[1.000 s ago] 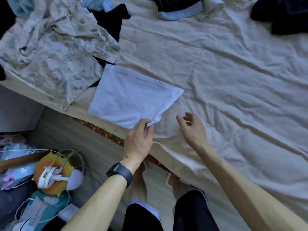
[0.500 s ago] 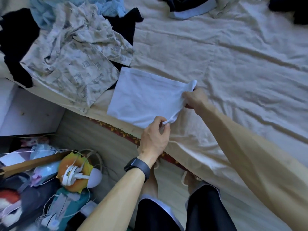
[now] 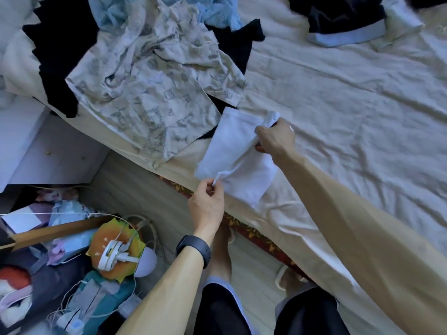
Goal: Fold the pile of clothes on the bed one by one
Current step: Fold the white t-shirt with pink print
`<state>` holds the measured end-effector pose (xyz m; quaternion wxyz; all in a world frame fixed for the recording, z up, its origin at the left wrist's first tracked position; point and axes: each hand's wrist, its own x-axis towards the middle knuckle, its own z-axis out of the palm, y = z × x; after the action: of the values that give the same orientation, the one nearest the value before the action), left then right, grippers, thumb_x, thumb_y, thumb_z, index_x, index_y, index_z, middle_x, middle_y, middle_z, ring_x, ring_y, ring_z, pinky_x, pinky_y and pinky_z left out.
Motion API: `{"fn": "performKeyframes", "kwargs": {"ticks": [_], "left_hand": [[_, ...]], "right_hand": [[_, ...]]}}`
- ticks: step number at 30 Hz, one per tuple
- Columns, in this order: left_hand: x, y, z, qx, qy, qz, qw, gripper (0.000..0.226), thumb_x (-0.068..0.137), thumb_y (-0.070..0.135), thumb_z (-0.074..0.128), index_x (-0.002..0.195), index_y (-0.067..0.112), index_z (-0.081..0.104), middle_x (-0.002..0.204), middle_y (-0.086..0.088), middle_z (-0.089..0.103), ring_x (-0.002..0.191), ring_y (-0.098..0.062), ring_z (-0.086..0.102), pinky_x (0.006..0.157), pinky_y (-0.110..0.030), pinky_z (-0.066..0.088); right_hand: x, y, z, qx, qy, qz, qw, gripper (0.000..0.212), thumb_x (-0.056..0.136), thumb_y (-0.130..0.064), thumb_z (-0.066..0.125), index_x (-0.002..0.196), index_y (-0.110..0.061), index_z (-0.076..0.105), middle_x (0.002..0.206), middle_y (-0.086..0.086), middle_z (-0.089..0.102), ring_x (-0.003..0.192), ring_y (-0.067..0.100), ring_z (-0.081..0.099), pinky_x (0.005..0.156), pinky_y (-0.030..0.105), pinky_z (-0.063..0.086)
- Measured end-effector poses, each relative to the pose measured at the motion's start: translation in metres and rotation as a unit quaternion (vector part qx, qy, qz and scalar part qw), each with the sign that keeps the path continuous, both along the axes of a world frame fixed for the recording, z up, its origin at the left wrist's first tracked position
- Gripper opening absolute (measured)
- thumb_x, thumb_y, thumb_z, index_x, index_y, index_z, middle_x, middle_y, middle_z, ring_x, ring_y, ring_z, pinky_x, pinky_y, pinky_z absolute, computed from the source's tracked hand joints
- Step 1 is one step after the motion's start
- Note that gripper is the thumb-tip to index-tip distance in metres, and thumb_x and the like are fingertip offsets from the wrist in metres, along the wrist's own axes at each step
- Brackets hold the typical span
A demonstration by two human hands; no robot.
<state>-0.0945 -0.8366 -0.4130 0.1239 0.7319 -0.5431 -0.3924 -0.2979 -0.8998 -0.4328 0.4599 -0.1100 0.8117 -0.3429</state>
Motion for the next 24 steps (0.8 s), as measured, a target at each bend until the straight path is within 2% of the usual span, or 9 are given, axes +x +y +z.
{"fn": "performKeyframes", "kwargs": {"ticks": [4,7,9,12,15,18,21,22,24], "left_hand": [[0.028,-0.042,-0.025,0.049,-0.001,0.009,0.999,0.019,0.101,0.033,0.052,0.103,0.020,0.065,0.086,0.010,0.064,0.077,-0.005,0.055,0.058,-0.010,0.036],[0.042,-0.065,-0.046,0.081,-0.022,-0.010,0.996,0.023,0.101,0.031,0.051,0.112,0.014,0.063,0.107,0.003,0.054,0.090,-0.015,0.048,0.076,-0.027,0.036],[0.051,-0.074,-0.057,0.111,-0.019,-0.023,0.993,0.025,0.101,0.030,0.052,0.115,0.012,0.061,0.113,0.003,0.045,0.092,-0.016,0.046,0.079,-0.027,0.034],[0.062,-0.084,-0.068,0.152,-0.003,-0.055,0.987,0.024,0.102,0.033,0.050,0.114,0.014,0.060,0.110,0.004,0.048,0.096,-0.019,0.051,0.079,-0.028,0.035],[0.070,-0.093,-0.070,0.182,0.013,-0.073,0.981,0.027,0.102,0.035,0.050,0.116,0.015,0.059,0.109,0.004,0.050,0.094,-0.017,0.049,0.080,-0.029,0.037],[0.076,-0.100,-0.074,0.203,0.021,-0.089,0.975,0.025,0.100,0.035,0.052,0.113,0.015,0.059,0.111,-0.001,0.057,0.095,-0.020,0.051,0.080,-0.031,0.039],[0.078,-0.107,-0.075,0.214,0.027,-0.099,0.971,0.022,0.100,0.035,0.052,0.112,0.017,0.057,0.113,-0.002,0.059,0.100,-0.024,0.056,0.082,-0.035,0.044],[0.078,-0.109,-0.075,0.217,0.031,-0.099,0.971,0.019,0.100,0.032,0.053,0.111,0.017,0.055,0.111,-0.001,0.059,0.098,-0.024,0.056,0.081,-0.035,0.044],[0.076,-0.114,-0.072,0.223,0.043,-0.096,0.969,0.014,0.099,0.027,0.055,0.109,0.018,0.050,0.108,0.001,0.060,0.093,-0.021,0.055,0.076,-0.033,0.043]], "right_hand": [[0.028,-0.049,-0.021,0.035,0.032,0.039,0.998,0.029,0.062,-0.016,0.050,0.088,-0.007,0.054,0.053,0.004,0.061,0.067,0.027,0.072,0.070,0.047,0.064],[0.047,-0.076,-0.034,0.060,0.063,0.063,0.994,0.033,0.064,-0.014,0.048,0.093,-0.004,0.060,0.049,0.004,0.064,0.065,0.026,0.072,0.070,0.045,0.064],[0.058,-0.085,-0.045,0.076,0.081,0.074,0.991,0.034,0.066,-0.018,0.049,0.093,-0.004,0.063,0.062,0.010,0.069,0.068,0.027,0.071,0.070,0.045,0.063],[0.065,-0.095,-0.071,0.082,0.097,0.072,0.989,0.044,0.059,-0.030,0.049,0.092,-0.003,0.061,0.078,0.012,0.069,0.075,0.031,0.070,0.069,0.047,0.063],[0.081,-0.104,-0.053,0.105,0.132,0.081,0.982,0.031,0.074,-0.027,0.055,0.097,-0.005,0.056,0.085,0.009,0.069,0.082,0.030,0.067,0.078,0.045,0.059],[0.101,-0.105,-0.033,0.108,0.162,0.145,0.970,0.038,0.092,-0.037,0.055,0.123,-0.014,0.055,0.109,0.009,0.067,0.106,0.030,0.061,0.092,0.038,0.049],[0.120,-0.095,-0.022,0.085,0.122,0.249,0.957,0.055,0.097,-0.039,0.055,0.148,-0.024,0.043,0.136,0.010,0.047,0.124,0.025,0.050,0.102,0.032,0.040],[0.123,-0.090,-0.018,0.076,0.103,0.251,0.960,0.058,0.098,-0.039,0.056,0.152,-0.025,0.041,0.144,0.007,0.042,0.128,0.021,0.049,0.106,0.030,0.039],[0.127,-0.072,-0.009,0.040,0.080,0.146,0.985,0.054,0.098,-0.040,0.058,0.149,-0.026,0.046,0.145,-0.001,0.046,0.121,0.011,0.055,0.102,0.028,0.046]]}}
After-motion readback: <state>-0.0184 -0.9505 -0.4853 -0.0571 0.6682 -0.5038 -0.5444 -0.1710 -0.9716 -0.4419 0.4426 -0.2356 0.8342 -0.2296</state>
